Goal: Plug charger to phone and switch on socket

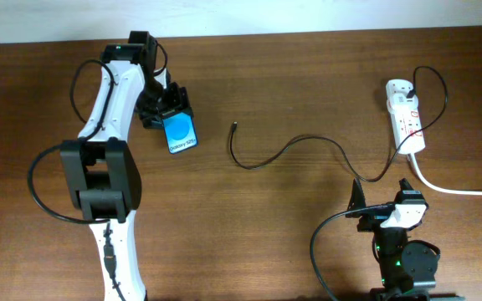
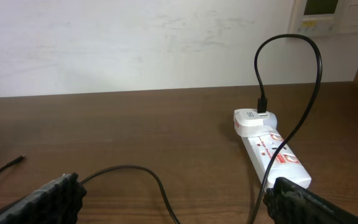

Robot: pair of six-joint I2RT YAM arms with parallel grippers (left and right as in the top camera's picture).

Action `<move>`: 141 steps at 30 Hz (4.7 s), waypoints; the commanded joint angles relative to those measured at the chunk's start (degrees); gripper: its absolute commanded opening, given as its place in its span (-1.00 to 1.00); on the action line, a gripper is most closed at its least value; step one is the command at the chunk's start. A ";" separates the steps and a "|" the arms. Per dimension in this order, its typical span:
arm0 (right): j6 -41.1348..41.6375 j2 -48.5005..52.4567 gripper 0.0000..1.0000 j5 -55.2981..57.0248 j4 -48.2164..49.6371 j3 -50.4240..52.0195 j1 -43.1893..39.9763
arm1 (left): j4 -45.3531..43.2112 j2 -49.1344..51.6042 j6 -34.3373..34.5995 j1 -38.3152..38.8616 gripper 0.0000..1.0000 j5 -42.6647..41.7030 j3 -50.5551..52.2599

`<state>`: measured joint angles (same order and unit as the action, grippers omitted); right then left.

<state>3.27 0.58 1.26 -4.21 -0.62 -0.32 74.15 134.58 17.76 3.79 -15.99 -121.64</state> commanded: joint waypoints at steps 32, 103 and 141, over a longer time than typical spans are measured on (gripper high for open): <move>9.03 58.62 0.97 -8.85 -37.29 -57.07 0.26 | 7.98 -0.46 40.74 -0.20 -1.00 -53.05 -1.51; 70.84 92.89 -0.92 -16.90 13.03 -69.09 14.97 | -26.21 -0.46 17.57 4.96 0.82 -74.05 -1.51; 90.66 99.56 -0.77 9.75 24.61 -69.57 29.92 | -53.96 -0.46 49.11 5.86 -1.00 -47.98 -1.51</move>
<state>97.89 100.36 10.52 19.84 -68.79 29.34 20.29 134.58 68.62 9.39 -69.17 -122.48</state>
